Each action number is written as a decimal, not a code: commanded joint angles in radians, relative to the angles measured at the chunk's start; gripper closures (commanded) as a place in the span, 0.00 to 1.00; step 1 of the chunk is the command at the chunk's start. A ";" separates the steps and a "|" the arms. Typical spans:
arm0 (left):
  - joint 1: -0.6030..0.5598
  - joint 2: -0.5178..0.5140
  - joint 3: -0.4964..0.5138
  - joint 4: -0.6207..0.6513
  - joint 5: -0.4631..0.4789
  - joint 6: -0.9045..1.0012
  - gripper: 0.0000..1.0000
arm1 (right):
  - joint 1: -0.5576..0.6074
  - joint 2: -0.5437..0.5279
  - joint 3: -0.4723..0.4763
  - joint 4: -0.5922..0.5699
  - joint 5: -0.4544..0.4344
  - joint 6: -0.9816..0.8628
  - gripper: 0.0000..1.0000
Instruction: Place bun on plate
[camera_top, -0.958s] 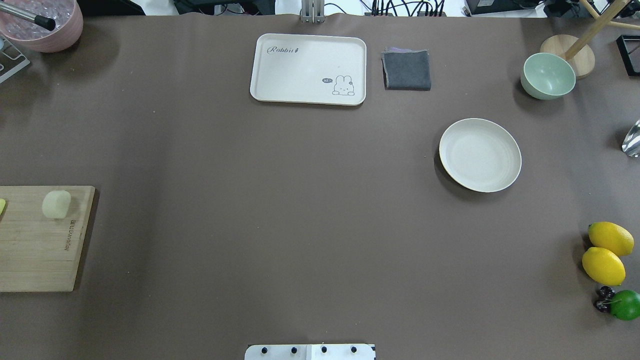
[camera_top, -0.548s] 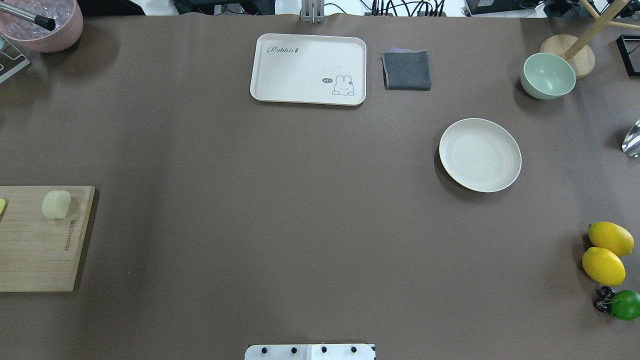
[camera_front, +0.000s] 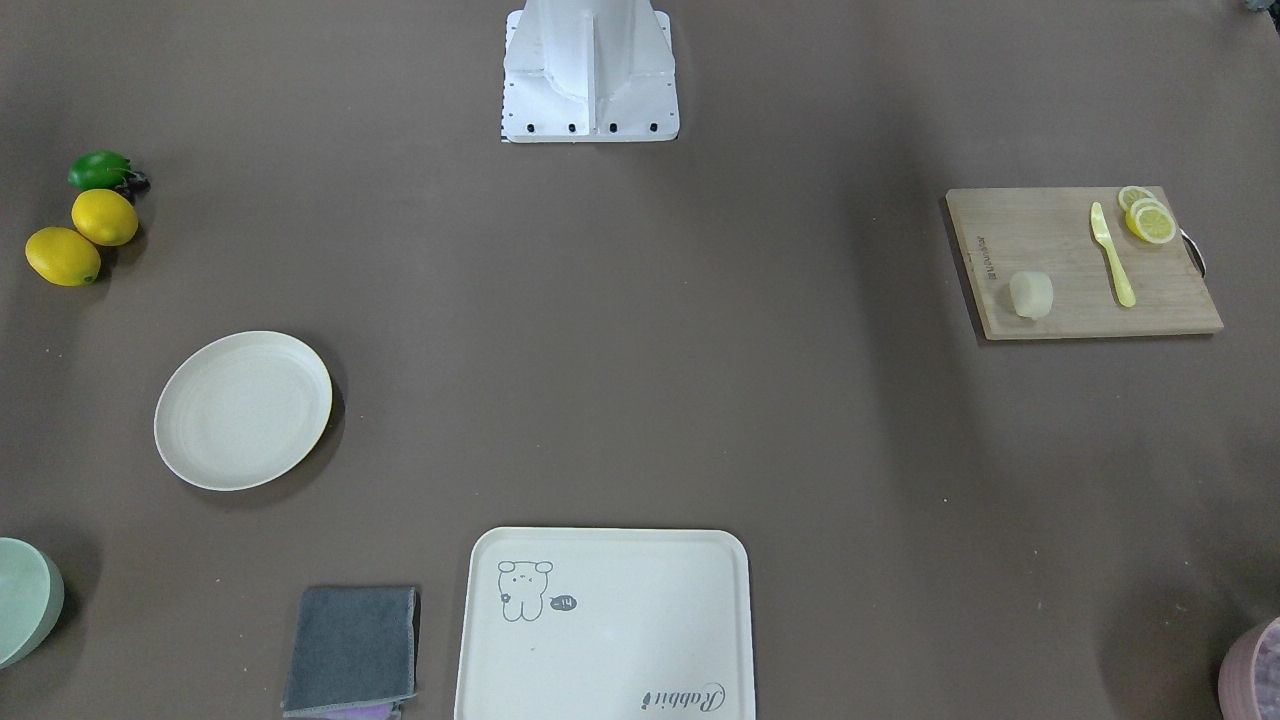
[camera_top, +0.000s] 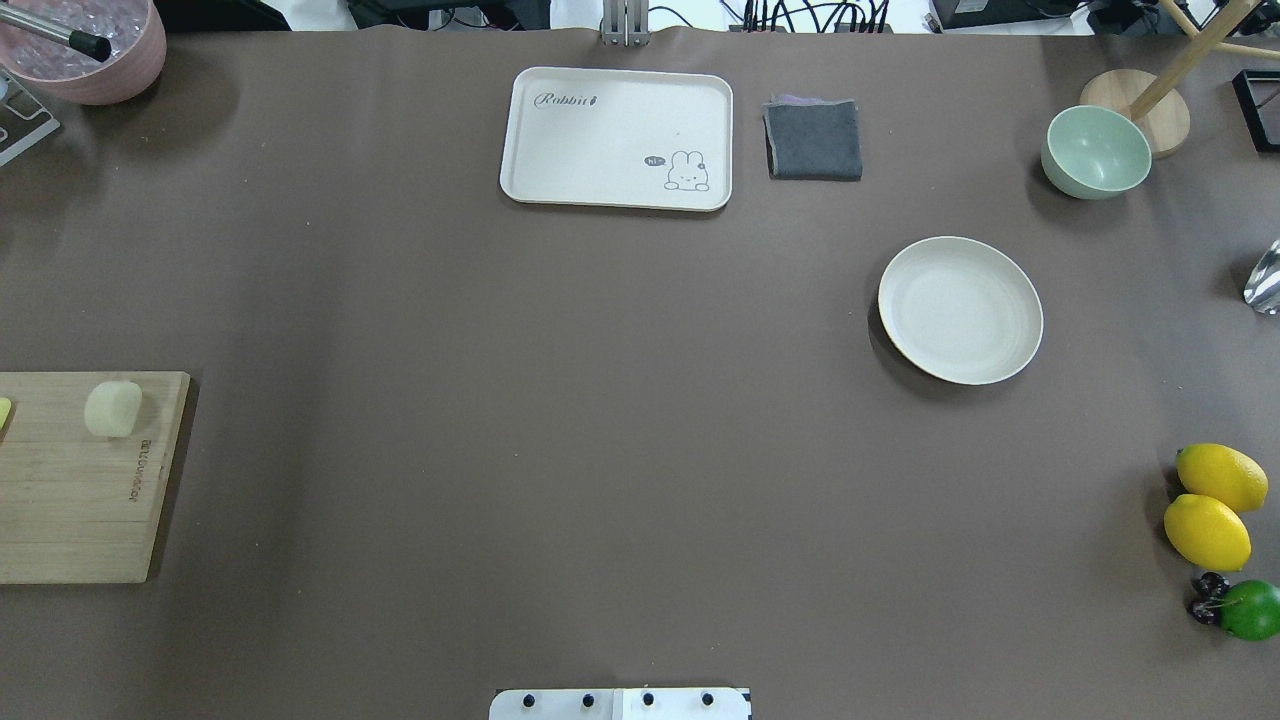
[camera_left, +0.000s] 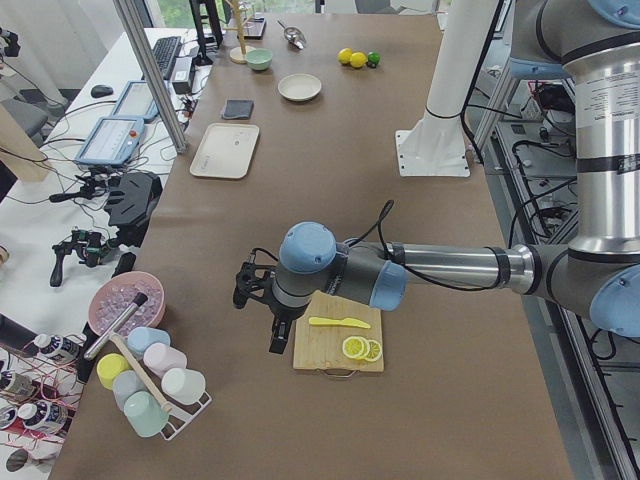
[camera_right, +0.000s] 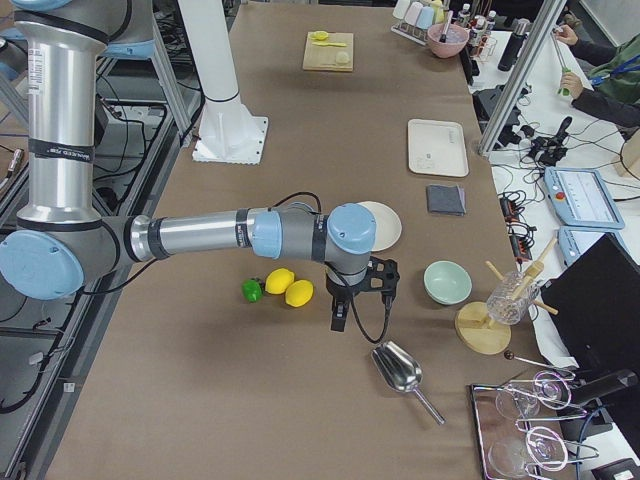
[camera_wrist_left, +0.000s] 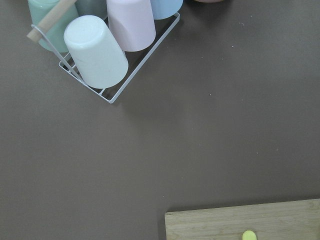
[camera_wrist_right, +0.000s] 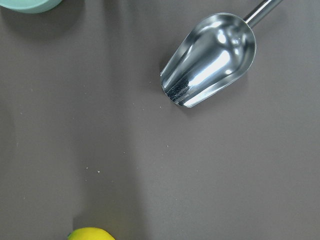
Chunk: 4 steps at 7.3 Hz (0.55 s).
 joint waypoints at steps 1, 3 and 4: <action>0.000 0.000 0.000 0.000 -0.001 -0.001 0.02 | 0.000 -0.005 -0.002 0.000 0.000 -0.003 0.00; 0.002 0.000 0.003 0.000 0.000 -0.001 0.02 | 0.000 -0.005 -0.002 0.002 0.001 -0.007 0.00; 0.000 0.000 0.001 0.000 0.000 -0.001 0.02 | 0.000 -0.005 -0.002 0.002 0.001 -0.007 0.00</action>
